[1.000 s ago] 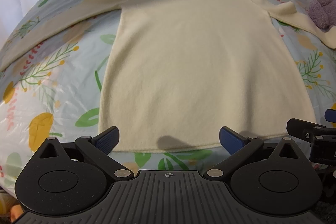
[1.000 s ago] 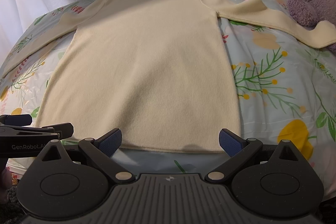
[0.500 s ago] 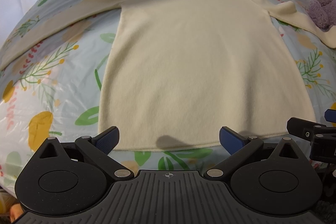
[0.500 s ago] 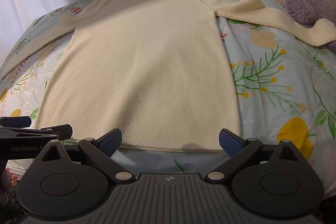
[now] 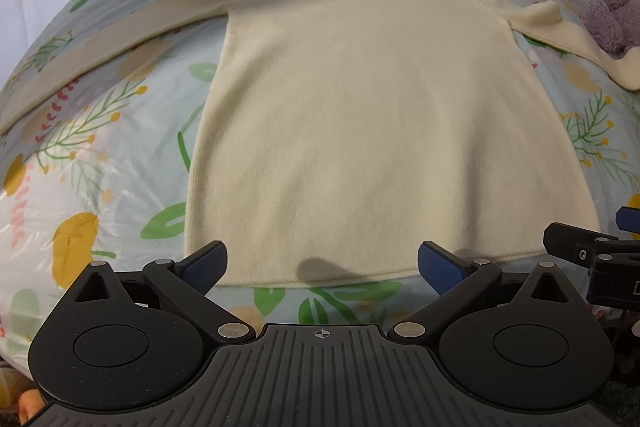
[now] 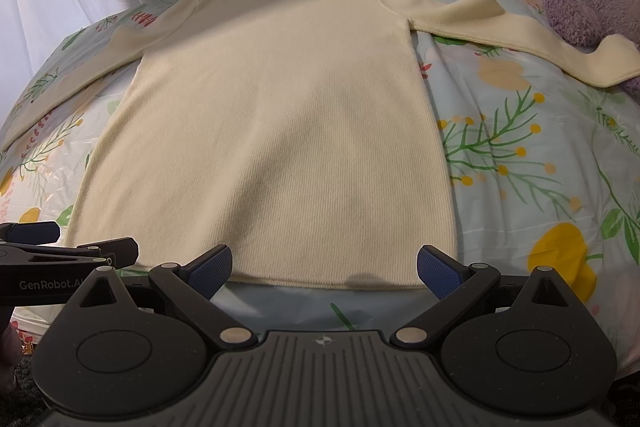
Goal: Fold small clothes
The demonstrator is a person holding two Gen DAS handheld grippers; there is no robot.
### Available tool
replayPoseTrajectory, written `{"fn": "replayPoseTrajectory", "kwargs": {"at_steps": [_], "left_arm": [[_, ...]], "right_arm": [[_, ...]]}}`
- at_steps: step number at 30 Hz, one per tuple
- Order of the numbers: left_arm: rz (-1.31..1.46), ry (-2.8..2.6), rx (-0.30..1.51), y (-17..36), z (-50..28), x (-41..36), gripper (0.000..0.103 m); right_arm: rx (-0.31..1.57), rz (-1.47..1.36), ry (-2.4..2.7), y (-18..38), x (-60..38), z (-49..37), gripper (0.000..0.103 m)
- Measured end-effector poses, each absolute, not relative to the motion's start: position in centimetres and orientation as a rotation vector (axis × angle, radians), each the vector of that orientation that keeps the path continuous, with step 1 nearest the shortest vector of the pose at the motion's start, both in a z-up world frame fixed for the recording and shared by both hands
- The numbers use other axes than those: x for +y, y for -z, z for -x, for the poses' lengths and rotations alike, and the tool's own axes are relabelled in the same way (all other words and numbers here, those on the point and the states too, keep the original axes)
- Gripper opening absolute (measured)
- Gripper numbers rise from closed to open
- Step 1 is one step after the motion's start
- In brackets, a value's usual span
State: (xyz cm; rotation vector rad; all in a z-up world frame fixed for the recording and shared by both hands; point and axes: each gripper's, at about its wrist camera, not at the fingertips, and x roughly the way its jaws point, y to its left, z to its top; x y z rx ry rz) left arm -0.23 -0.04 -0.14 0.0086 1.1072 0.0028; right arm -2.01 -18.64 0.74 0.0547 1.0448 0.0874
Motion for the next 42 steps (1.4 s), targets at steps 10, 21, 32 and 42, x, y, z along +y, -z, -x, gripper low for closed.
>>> {"fn": "replayPoseTrajectory", "kwargs": {"at_steps": [10,21,32,42], "left_arm": [[-0.008,-0.003,1.112,0.23,0.12,-0.08,0.103],[-0.009,0.002,1.119,0.45,0.07,0.01,0.103],[-0.009,0.001,1.119,0.56,0.08,0.10,0.103],[-0.005,0.000,1.125,0.72,0.10,0.25,0.103]], "right_arm": [[1.047,-0.055,-0.088,-0.66,-18.62,1.94,0.099],[1.048,-0.055,-0.087,-0.64,-18.58,1.92,0.099],[1.047,-0.056,-0.092,-0.61,-18.46,1.80,0.099],[1.049,-0.060,-0.096,-0.55,-18.43,1.71,0.099]]}}
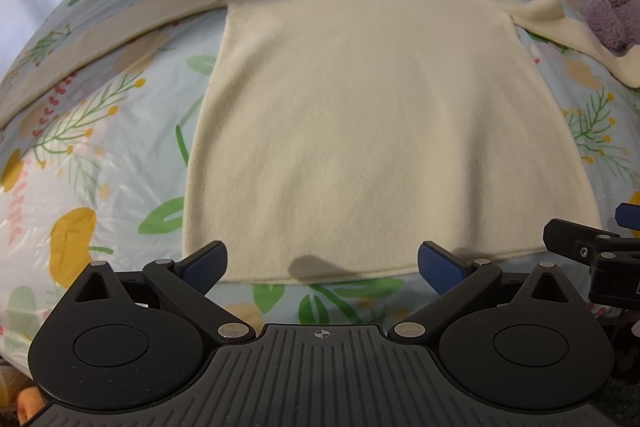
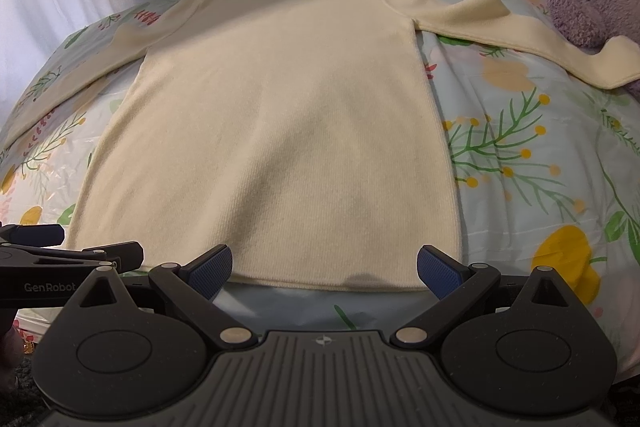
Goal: Fold small clothes
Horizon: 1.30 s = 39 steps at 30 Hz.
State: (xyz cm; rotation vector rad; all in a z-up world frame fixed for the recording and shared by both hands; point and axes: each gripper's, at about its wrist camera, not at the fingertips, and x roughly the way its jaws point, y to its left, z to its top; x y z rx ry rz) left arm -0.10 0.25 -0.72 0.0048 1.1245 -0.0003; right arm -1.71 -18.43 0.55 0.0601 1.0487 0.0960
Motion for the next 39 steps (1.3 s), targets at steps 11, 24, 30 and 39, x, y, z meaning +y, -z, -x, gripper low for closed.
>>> {"fn": "replayPoseTrajectory", "kwargs": {"at_steps": [11,24,30,39], "left_arm": [[-0.003,-0.002,1.133,0.8,-0.1,0.3,0.103],[0.000,-0.002,1.145,0.8,-0.5,0.3,0.103],[0.004,0.001,1.153,1.0,-0.9,0.3,0.103],[0.009,0.008,1.164,1.1,-1.5,0.3,0.103]], "right_arm": [[1.053,-0.061,-0.099,-0.5,-18.4,1.6,0.099],[1.062,-0.067,-0.102,-0.3,-18.6,1.2,0.099],[1.071,-0.082,-0.111,-0.3,-18.8,0.9,0.099],[1.085,-0.163,-0.155,0.2,-19.9,0.2,0.099]]}}
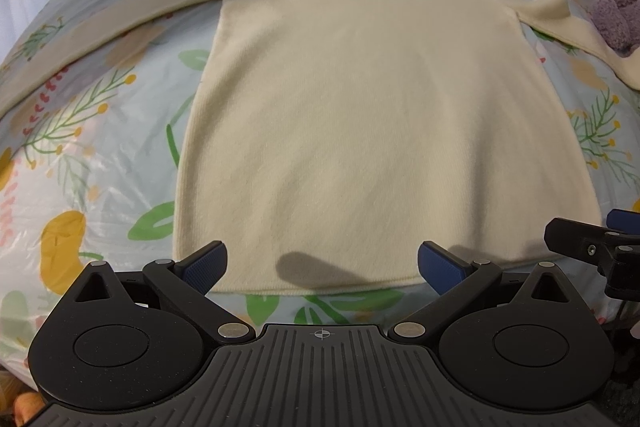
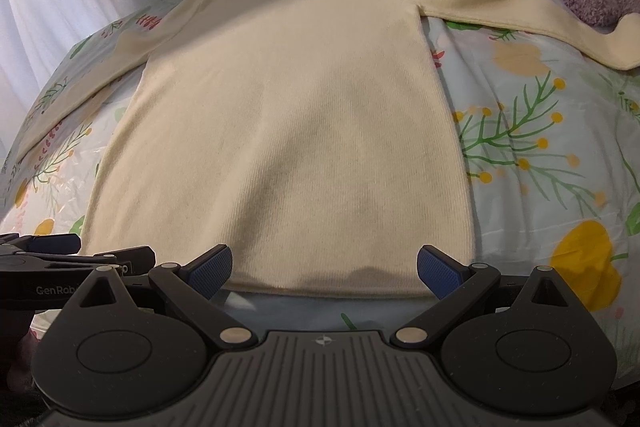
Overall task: Fold small clothes
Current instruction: 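Grasp the sweater sleeve cuff near the teddy bear with the right tool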
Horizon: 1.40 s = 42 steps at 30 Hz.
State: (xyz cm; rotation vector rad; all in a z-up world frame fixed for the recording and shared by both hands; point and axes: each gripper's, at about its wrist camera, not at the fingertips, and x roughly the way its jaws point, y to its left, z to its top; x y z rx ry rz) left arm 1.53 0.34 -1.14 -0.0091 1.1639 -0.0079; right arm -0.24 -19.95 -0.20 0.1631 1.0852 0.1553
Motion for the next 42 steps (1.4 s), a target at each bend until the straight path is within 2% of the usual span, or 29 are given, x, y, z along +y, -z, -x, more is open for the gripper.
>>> {"fn": "replayPoseTrajectory", "kwargs": {"at_steps": [3,9,15,17,19,20,24,29,32,34,37,38,42], "left_arm": [[0.020,0.012,1.165,1.2,-2.0,0.4,0.103],[0.062,-0.013,1.133,1.3,-3.7,1.1,0.103],[0.088,-0.088,1.070,1.4,-6.5,1.9,0.103],[0.108,-0.109,1.070,1.8,-7.4,2.0,0.103],[0.115,-0.129,1.081,2.4,-8.4,2.1,0.103],[0.114,-0.140,1.084,2.6,-8.7,2.0,0.103],[0.121,-0.173,1.066,2.9,-9.6,1.6,0.103],[0.203,-0.173,1.082,3.5,-10.3,1.5,0.103],[0.217,-0.173,1.108,3.9,-10.5,1.4,0.103],[0.197,-0.171,1.110,4.0,-10.5,1.4,0.103],[0.208,-0.167,1.115,3.9,-10.8,1.9,0.103],[0.222,-0.160,1.113,3.8,-10.8,2.2,0.102],[0.283,-0.118,1.087,3.0,-11.5,3.4,0.083]], "right_arm": [[1.055,-0.236,-0.198,0.2,-21.0,-0.1,0.099],[0.782,-0.455,-0.242,-1.2,-27.4,-1.8,0.099],[0.575,-0.535,0.043,-1.8,-38.0,-6.6,0.097],[0.561,-0.524,0.198,-1.2,-42.4,-8.8,0.082],[0.557,-0.558,0.297,-0.2,-46.1,-10.5,0.053],[0.556,-0.603,0.349,0.7,-48.7,-11.3,0.050],[0.539,-0.736,0.456,3.5,-54.8,-13.3,0.043],[0.548,-0.760,0.505,5.8,-57.5,-15.2,0.037],[0.549,-0.729,0.521,6.3,-57.8,-16.0,0.023],[0.539,-0.726,0.523,6.5,-57.9,-16.1,0.007],[0.533,-0.613,0.550,5.2,-56.3,-16.8,0.006],[0.515,-0.547,0.549,4.1,-55.1,-17.1,0.006],[0.429,-0.288,0.388,-1.6,-47.4,-18.6,0.006]]}}
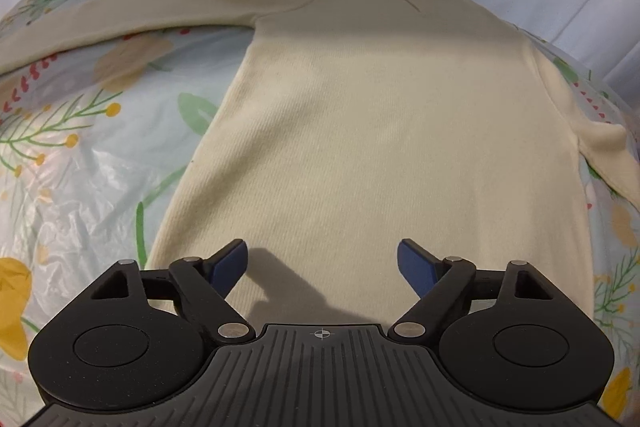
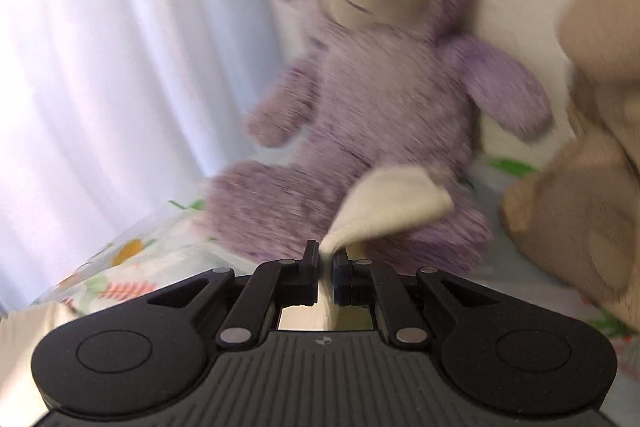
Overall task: Fold small clothes
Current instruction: 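Lay the sleeve across the sweater body with the right tool, then grasp the sweater side edge with the left tool and fold it inward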
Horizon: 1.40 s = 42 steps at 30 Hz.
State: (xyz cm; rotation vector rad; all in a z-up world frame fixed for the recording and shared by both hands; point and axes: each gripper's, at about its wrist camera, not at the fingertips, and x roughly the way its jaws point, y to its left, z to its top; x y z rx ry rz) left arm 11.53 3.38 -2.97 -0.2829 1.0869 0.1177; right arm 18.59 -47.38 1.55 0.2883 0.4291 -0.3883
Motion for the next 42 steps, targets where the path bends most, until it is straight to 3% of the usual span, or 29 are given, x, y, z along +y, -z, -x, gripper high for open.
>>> {"fn": "replayPoseTrajectory", "kwargs": {"at_steps": [4,5,6,10,14,22,26,31,34,36,42], "left_arm": [[0.306,-0.063,1.020,1.2,-13.1,3.7,0.086],[0.296,-0.050,0.993,0.6,-13.7,3.5,0.092],[0.287,-0.041,0.969,0.2,-14.3,3.4,0.096],[0.287,0.028,0.914,-0.9,-16.9,3.2,0.097],[0.354,0.112,0.926,-0.3,-20.1,3.6,0.097],[0.472,0.285,0.997,2.8,-27.5,2.3,0.095],[0.470,0.318,1.070,4.6,-30.1,1.4,0.080],[0.468,0.343,1.086,5.8,-31.1,0.9,0.068],[0.488,0.361,1.102,6.0,-31.6,0.7,0.040],[0.491,0.377,1.123,6.3,-31.7,0.5,0.015],[0.472,0.377,1.061,5.5,-31.7,0.8,0.008]], "right_arm": [[0.358,-0.048,0.032,-5.4,-35.4,-19.2,0.006],[0.356,0.004,-0.078,-5.5,-31.8,-19.1,0.006],[0.369,0.030,-0.156,-5.2,-29.2,-19.0,0.007],[0.501,0.055,-0.349,-1.3,-22.1,-18.4,0.019],[0.634,-0.045,-0.335,2.0,-21.3,-17.2,0.022],[0.717,-0.240,-0.224,3.5,-24.7,-15.8,0.022],[0.737,-0.292,-0.181,3.8,-26.2,-15.5,0.022],[0.736,-0.315,-0.162,4.0,-27.2,-15.6,0.022],[0.738,-0.339,-0.149,4.0,-27.7,-15.8,0.022],[0.741,-0.356,-0.146,4.1,-28.0,-16.1,0.022],[0.757,-0.359,-0.146,4.1,-28.1,-16.8,0.022]]}}
